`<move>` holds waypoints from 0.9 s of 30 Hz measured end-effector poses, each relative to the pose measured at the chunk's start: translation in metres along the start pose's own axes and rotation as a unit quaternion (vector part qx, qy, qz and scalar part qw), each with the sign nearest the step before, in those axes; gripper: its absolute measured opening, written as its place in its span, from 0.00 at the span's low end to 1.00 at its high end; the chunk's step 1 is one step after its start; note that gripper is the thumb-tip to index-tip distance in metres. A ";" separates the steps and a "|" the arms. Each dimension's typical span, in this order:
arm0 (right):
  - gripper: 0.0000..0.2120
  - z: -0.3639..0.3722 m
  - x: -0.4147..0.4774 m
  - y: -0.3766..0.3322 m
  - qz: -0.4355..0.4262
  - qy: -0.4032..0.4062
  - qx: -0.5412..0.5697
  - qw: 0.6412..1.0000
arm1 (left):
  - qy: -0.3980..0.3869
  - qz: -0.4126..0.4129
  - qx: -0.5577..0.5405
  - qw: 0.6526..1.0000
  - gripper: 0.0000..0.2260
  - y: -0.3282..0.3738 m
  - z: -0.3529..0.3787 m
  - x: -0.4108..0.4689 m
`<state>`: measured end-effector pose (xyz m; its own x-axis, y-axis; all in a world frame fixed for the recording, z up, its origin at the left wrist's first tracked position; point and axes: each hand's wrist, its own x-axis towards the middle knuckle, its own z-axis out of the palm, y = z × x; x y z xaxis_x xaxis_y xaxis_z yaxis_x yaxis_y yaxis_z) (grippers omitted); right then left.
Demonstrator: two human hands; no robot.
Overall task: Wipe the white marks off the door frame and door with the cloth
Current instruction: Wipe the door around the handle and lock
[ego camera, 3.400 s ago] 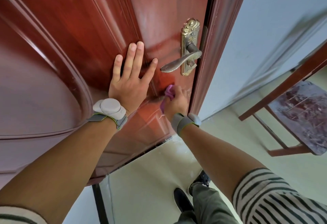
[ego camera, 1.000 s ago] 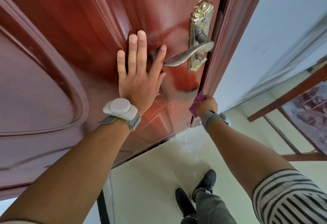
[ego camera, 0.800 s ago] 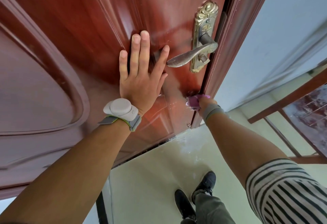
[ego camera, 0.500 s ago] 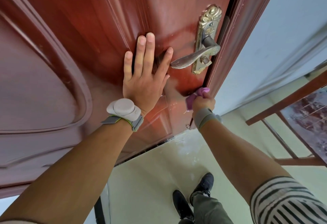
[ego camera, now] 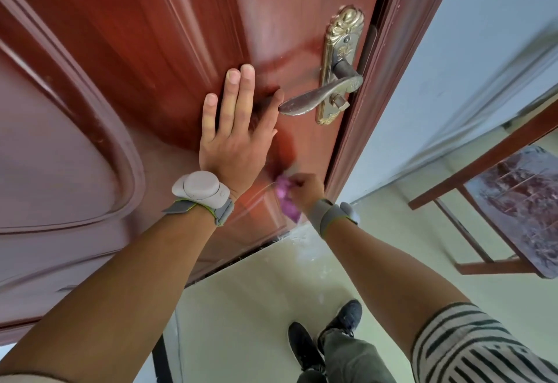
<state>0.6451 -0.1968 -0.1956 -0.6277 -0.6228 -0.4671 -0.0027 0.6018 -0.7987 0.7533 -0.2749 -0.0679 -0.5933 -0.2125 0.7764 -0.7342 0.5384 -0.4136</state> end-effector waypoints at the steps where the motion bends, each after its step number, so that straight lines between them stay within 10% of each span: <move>1: 0.13 -0.003 -0.003 0.008 0.006 -0.015 -0.014 1.000 | -0.003 -0.003 -0.001 1.000 0.20 0.000 -0.001 -0.001; 6: 0.09 -0.046 0.018 0.006 0.055 0.186 0.029 0.981 | -0.004 -0.005 -0.005 1.000 0.20 -0.001 -0.001 0.002; 11: 0.06 -0.027 0.043 -0.013 0.068 0.212 0.120 0.967 | -0.002 -0.005 -0.010 1.000 0.21 -0.001 0.001 0.000; 19: 0.08 0.002 0.006 0.028 0.053 0.043 0.006 0.998 | -0.013 -0.004 0.006 1.000 0.21 -0.003 -0.003 0.001; 27: 0.14 0.060 0.095 0.070 0.238 -0.014 0.225 0.945 | -0.004 0.023 0.018 1.000 0.21 -0.005 -0.005 0.001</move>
<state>0.6317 -0.2439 -0.3182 -0.4525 -0.3518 -0.8194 0.6100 0.5481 -0.5722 0.7582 -0.2735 -0.0627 -0.6292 -0.1938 0.7527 -0.7173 0.5178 -0.4663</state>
